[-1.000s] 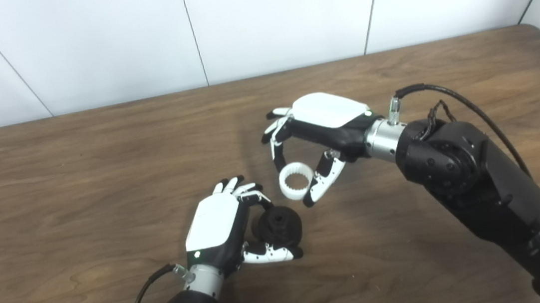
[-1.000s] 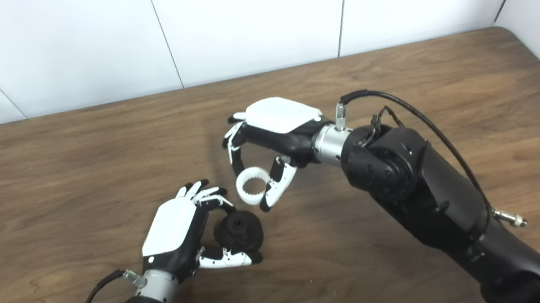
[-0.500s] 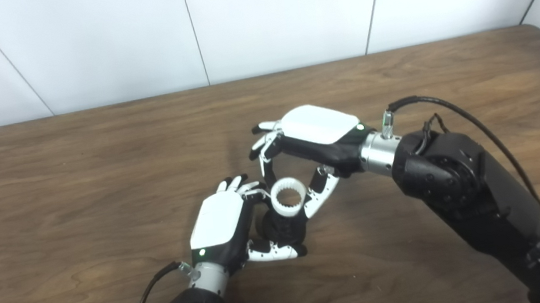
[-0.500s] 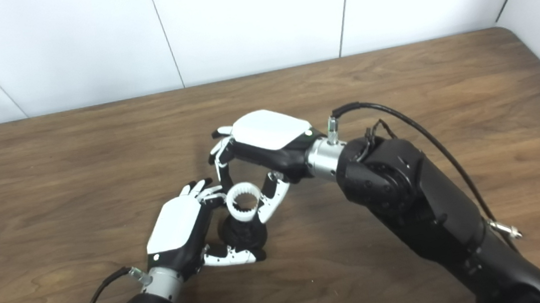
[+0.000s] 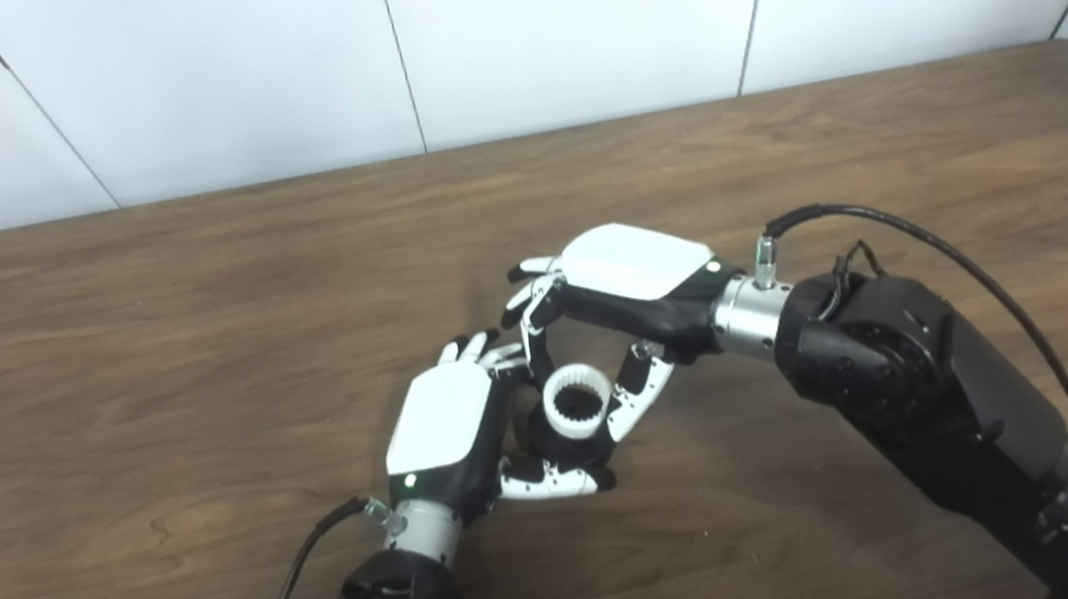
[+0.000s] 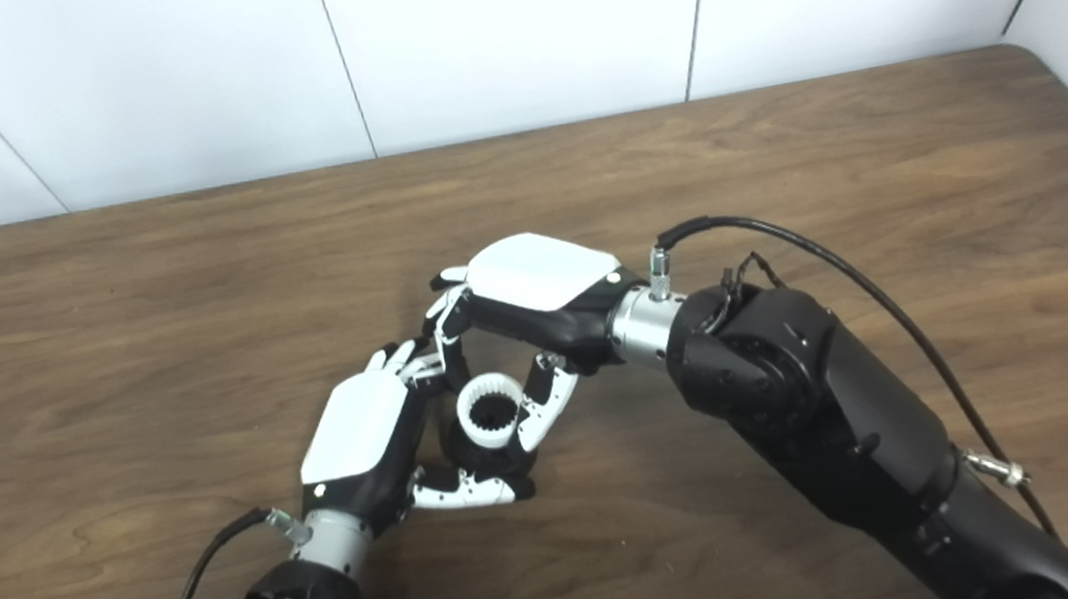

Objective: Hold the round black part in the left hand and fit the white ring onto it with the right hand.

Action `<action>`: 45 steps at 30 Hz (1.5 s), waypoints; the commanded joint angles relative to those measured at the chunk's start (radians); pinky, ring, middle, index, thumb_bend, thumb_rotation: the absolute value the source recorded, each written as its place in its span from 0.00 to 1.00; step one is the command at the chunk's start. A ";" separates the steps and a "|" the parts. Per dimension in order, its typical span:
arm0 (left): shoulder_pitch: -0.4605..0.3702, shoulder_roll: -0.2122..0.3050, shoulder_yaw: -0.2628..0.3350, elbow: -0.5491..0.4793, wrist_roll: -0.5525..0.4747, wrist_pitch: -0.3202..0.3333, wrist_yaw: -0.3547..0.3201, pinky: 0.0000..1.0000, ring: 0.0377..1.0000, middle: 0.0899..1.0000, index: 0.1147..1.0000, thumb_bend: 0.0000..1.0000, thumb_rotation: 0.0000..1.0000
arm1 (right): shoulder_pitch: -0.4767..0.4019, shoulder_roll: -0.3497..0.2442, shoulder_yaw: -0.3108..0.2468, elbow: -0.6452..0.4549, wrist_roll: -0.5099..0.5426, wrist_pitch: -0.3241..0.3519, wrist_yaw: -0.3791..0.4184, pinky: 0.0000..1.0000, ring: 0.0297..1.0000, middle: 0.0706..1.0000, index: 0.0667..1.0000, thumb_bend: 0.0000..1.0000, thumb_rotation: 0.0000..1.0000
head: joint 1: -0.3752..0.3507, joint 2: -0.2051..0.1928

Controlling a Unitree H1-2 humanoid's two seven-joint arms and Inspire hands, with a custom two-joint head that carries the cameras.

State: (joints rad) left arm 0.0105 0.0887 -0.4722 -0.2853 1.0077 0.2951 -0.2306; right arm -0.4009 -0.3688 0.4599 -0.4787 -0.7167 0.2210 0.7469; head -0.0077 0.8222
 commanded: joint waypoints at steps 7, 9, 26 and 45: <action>0.024 0.005 -0.019 0.036 0.014 0.030 -0.055 1.00 0.96 0.82 0.42 0.52 0.05 | -0.029 0.007 -0.018 0.013 -0.005 -0.039 -0.026 0.90 0.95 0.81 0.45 0.52 0.13 | 0.002 0.004; 0.025 0.006 -0.020 0.036 0.015 0.030 -0.053 1.00 0.95 0.82 0.42 0.52 0.05 | -0.027 0.009 -0.019 0.018 -0.004 -0.044 -0.029 0.90 0.95 0.81 0.45 0.52 0.13 | 0.002 0.004; 0.023 0.007 -0.022 0.036 0.024 0.032 -0.054 1.00 0.95 0.82 0.42 0.52 0.06 | -0.023 0.026 -0.025 0.031 -0.025 -0.034 -0.028 0.89 0.94 0.81 0.45 0.52 0.13 | -0.004 0.010; 0.022 -0.009 -0.024 0.042 0.023 0.031 -0.046 1.00 0.94 0.81 0.42 0.52 0.05 | -0.007 0.026 -0.020 0.047 -0.036 -0.053 -0.025 0.88 0.94 0.80 0.45 0.52 0.14 | -0.011 0.017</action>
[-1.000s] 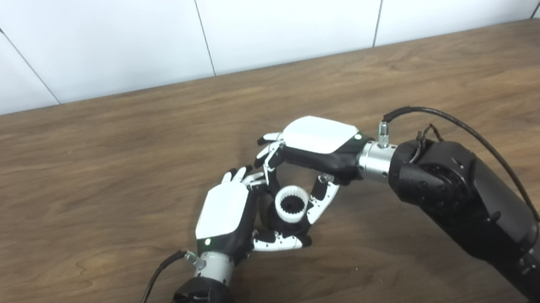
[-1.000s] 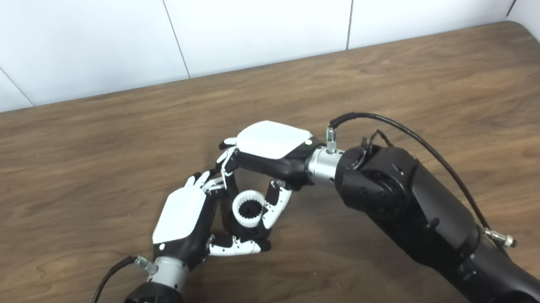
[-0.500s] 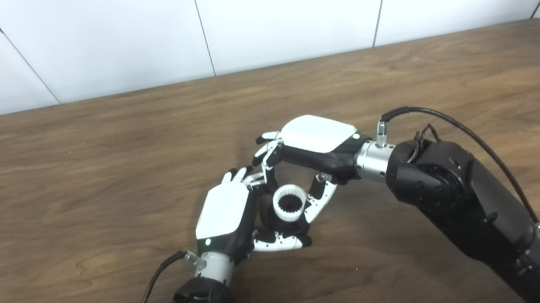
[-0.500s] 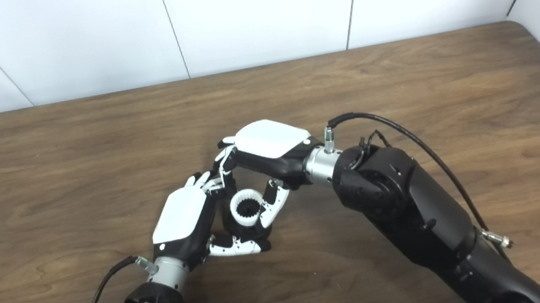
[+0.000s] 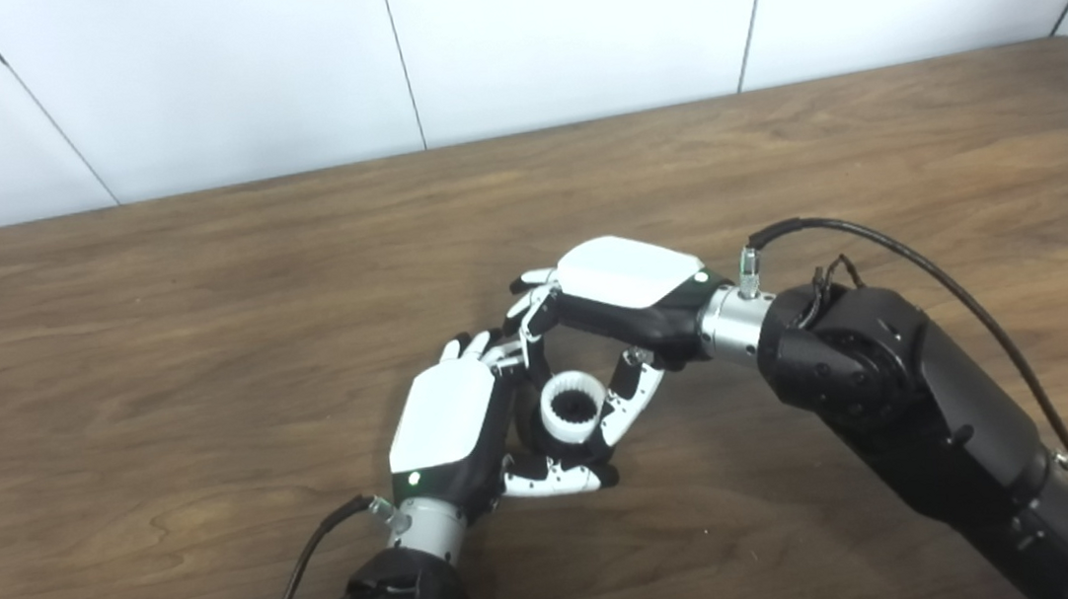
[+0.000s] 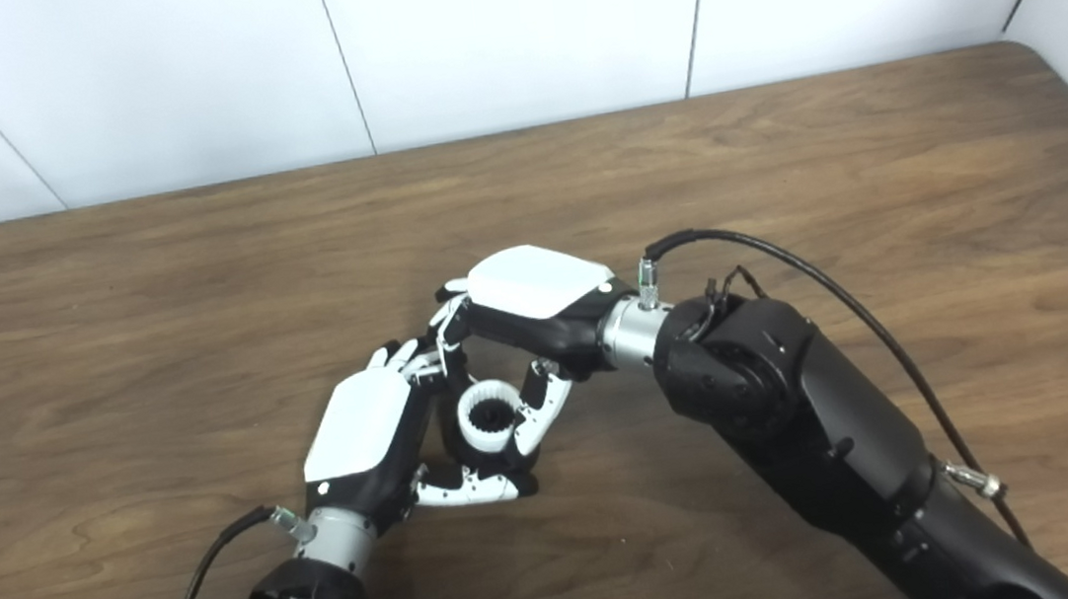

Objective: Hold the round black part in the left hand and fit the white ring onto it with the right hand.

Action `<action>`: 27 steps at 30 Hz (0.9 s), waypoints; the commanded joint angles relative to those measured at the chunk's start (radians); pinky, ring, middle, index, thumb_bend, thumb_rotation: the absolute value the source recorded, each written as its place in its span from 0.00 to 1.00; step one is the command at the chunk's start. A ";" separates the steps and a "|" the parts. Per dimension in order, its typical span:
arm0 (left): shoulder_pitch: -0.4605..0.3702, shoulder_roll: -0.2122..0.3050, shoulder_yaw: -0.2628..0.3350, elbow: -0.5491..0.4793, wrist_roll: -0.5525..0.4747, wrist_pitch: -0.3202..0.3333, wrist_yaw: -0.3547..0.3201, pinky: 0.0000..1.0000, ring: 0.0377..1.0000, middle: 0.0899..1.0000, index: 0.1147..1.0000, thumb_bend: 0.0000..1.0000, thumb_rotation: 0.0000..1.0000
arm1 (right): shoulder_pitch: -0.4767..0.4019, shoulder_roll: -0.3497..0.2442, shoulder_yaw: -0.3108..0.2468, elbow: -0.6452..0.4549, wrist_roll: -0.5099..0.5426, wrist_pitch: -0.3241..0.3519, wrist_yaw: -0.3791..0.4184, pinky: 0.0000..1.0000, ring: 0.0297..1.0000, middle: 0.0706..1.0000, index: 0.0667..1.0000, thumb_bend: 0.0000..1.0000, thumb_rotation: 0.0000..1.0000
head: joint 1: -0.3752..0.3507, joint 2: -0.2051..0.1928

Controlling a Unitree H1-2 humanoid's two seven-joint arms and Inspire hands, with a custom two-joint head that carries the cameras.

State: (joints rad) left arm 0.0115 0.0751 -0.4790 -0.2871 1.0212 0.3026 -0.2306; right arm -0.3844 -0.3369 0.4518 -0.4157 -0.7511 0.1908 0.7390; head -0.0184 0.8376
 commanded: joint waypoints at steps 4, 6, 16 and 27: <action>0.021 0.001 -0.017 0.047 0.010 0.022 -0.043 1.00 0.94 0.81 0.42 0.52 0.06 | -0.025 -0.009 -0.014 -0.013 0.000 -0.021 -0.014 0.88 0.94 0.80 0.45 0.52 0.14 | 0.000 0.002; 0.021 0.000 -0.016 0.047 0.008 0.023 -0.043 1.00 0.94 0.81 0.42 0.52 0.06 | -0.026 -0.009 -0.015 -0.011 0.001 -0.019 -0.013 0.88 0.94 0.81 0.45 0.52 0.13 | 0.000 0.002; 0.020 -0.002 -0.016 0.045 0.010 0.025 -0.045 1.00 0.95 0.81 0.42 0.52 0.06 | -0.021 -0.006 -0.015 -0.007 -0.005 -0.014 -0.016 0.88 0.94 0.81 0.45 0.52 0.14 | -0.002 0.003; 0.018 -0.006 -0.013 0.045 0.008 0.030 -0.047 1.00 0.95 0.81 0.41 0.52 0.06 | -0.016 -0.005 -0.020 0.003 -0.008 -0.008 -0.020 0.87 0.94 0.81 0.45 0.52 0.14 | -0.004 0.004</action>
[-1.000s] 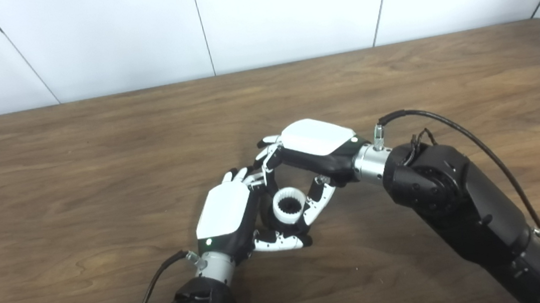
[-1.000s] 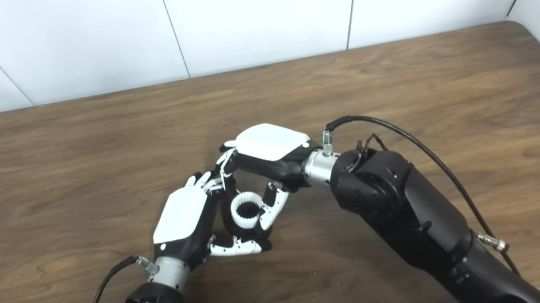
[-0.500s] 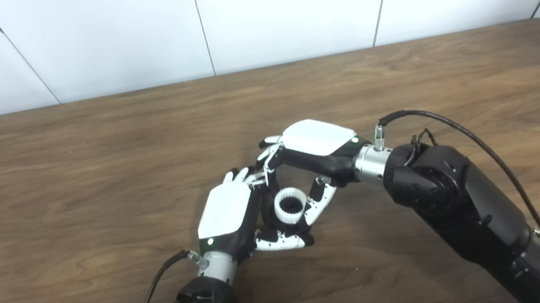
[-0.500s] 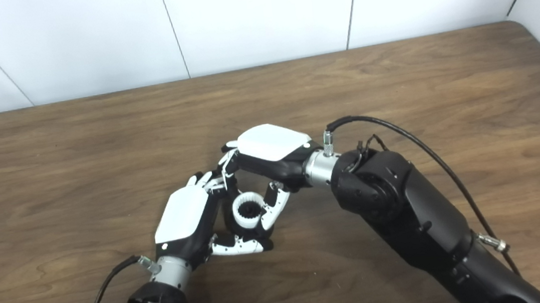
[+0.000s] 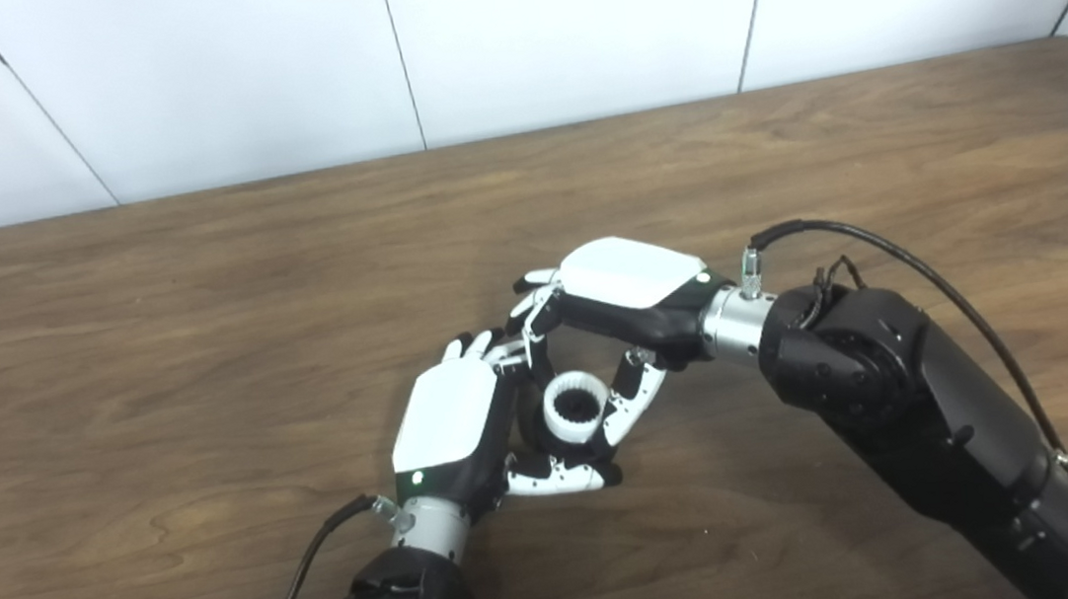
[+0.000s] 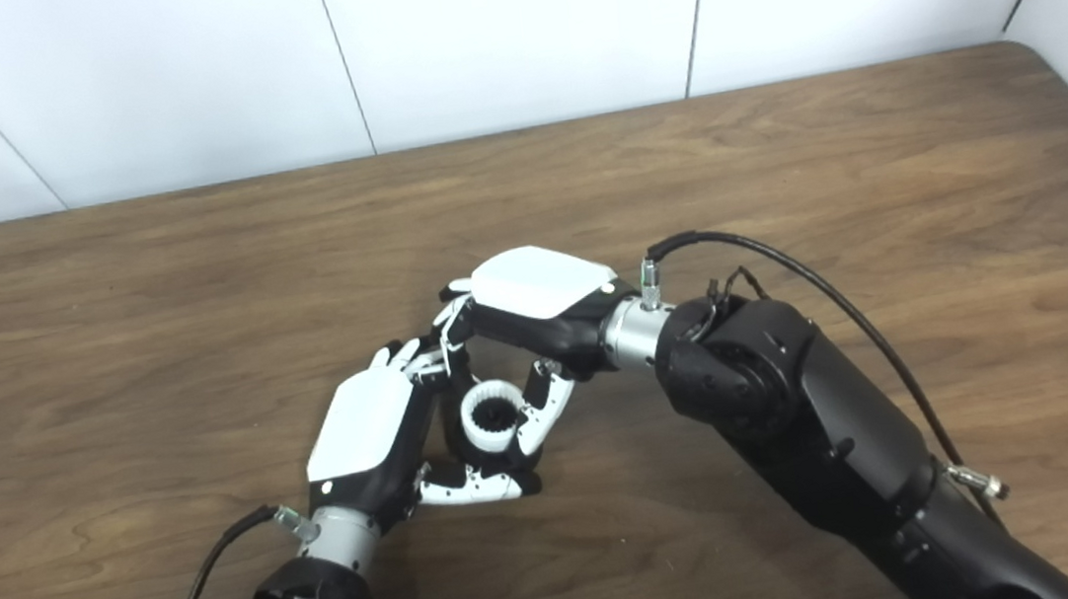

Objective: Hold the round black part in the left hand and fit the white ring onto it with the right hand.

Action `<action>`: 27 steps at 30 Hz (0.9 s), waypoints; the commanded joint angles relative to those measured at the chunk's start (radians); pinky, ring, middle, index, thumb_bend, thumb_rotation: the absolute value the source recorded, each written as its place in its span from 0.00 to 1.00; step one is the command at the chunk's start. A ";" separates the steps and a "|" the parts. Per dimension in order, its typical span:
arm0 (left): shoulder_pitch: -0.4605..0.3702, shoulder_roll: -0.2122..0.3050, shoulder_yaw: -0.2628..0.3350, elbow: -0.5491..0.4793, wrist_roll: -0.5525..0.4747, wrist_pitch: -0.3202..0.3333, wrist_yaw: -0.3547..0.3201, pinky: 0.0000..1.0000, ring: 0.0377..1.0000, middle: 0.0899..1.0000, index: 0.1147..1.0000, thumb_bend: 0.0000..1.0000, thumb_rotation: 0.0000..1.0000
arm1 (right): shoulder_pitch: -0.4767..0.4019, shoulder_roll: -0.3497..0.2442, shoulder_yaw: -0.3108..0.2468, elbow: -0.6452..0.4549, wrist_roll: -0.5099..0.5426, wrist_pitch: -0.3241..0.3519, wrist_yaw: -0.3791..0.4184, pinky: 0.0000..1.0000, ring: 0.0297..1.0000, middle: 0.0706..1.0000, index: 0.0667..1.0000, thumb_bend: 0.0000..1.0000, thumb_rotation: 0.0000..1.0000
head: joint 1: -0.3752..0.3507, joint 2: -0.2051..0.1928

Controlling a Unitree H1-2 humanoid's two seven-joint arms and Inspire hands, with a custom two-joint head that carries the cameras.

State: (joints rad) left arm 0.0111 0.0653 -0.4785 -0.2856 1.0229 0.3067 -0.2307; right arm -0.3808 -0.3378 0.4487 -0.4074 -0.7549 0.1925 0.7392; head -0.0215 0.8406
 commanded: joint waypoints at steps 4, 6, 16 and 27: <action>0.018 0.003 -0.013 0.043 0.006 0.026 -0.048 1.00 0.95 0.81 0.41 0.52 0.06 | -0.020 -0.005 -0.019 -0.005 0.003 -0.013 -0.020 0.86 0.94 0.81 0.45 0.52 0.14 | -0.001 0.001; 0.017 0.003 -0.014 0.043 0.005 0.026 -0.048 1.00 0.95 0.81 0.41 0.52 0.06 | -0.022 -0.007 -0.019 -0.005 0.006 -0.016 -0.018 0.86 0.94 0.82 0.45 0.52 0.14 | -0.001 0.001; 0.013 0.003 -0.014 0.042 0.010 0.029 -0.052 1.00 0.94 0.81 0.41 0.52 0.06 | -0.031 -0.019 -0.019 -0.010 0.018 -0.021 0.002 0.88 0.94 0.83 0.62 0.90 0.26 | -0.001 0.001; 0.012 0.005 -0.015 0.041 0.011 0.030 -0.056 1.00 0.94 0.80 0.42 0.52 0.06 | -0.032 -0.023 -0.008 -0.021 -0.007 -0.006 0.023 0.87 0.95 0.86 0.70 0.99 0.31 | -0.005 0.003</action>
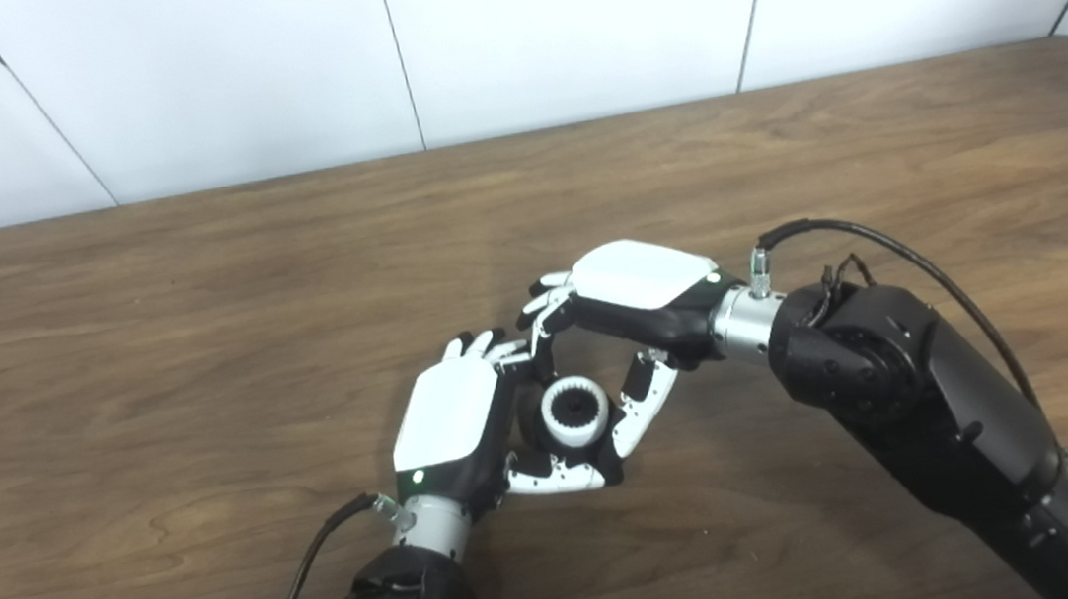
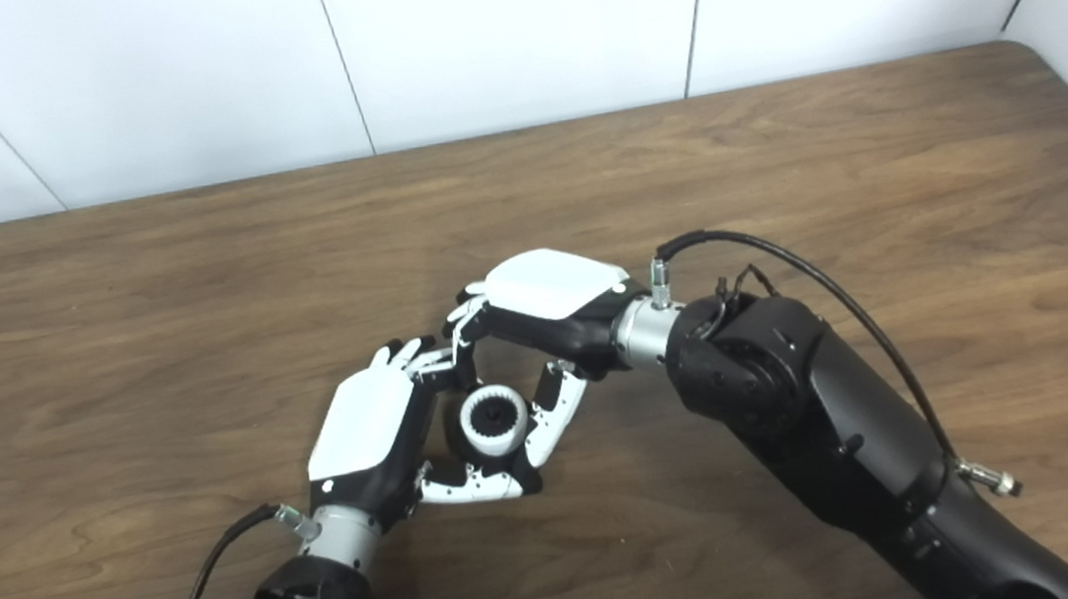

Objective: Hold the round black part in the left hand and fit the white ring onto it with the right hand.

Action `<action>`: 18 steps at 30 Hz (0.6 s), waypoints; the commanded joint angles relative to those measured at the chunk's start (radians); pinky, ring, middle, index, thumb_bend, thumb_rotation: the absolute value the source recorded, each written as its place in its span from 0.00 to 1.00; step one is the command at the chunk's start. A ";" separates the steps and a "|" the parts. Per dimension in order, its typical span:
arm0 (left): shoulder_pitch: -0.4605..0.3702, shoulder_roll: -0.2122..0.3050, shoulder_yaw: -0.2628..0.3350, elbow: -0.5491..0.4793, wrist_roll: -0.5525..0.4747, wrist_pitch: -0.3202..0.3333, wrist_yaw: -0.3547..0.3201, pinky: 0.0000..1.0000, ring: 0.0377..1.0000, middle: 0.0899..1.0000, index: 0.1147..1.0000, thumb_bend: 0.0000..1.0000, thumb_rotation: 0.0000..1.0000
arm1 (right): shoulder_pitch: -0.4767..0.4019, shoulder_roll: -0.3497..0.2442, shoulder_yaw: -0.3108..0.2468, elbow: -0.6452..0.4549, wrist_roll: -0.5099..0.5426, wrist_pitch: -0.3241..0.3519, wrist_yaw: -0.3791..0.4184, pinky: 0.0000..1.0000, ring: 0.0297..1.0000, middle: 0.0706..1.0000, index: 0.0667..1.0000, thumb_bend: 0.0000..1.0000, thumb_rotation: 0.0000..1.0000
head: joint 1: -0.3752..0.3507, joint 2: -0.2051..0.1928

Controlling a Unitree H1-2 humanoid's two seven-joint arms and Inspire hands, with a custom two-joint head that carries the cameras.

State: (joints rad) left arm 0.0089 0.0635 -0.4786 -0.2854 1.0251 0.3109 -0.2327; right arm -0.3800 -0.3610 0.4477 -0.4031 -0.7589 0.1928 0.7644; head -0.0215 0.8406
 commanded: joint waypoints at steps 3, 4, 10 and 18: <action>0.013 0.006 -0.015 0.043 0.010 0.024 -0.049 1.00 0.94 0.80 0.42 0.52 0.06 | -0.035 0.000 -0.008 -0.026 -0.005 -0.004 0.003 0.87 0.95 0.87 0.70 0.99 0.31 | -0.003 0.004; 0.014 0.005 -0.014 0.043 0.009 0.025 -0.049 1.00 0.94 0.80 0.42 0.52 0.06 | -0.036 0.000 -0.009 -0.027 -0.006 -0.002 0.005 0.88 0.95 0.87 0.70 0.99 0.32 | -0.003 0.004; 0.014 0.007 -0.014 0.040 0.008 0.024 -0.050 1.00 0.94 0.80 0.41 0.52 0.06 | -0.037 -0.003 -0.014 -0.028 0.002 -0.006 0.005 0.88 0.95 0.87 0.70 0.98 0.31 | -0.004 0.005; 0.016 0.006 -0.012 0.046 0.006 0.024 -0.046 1.00 0.93 0.80 0.42 0.52 0.06 | -0.043 -0.014 -0.058 -0.046 0.025 0.029 0.014 0.87 0.96 0.87 0.69 0.97 0.31 | -0.006 0.005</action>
State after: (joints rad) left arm 0.0091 0.0634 -0.4784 -0.2854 1.0253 0.3110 -0.2327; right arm -0.3808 -0.3621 0.4120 -0.4095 -0.7458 0.2229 0.7833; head -0.0261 0.8437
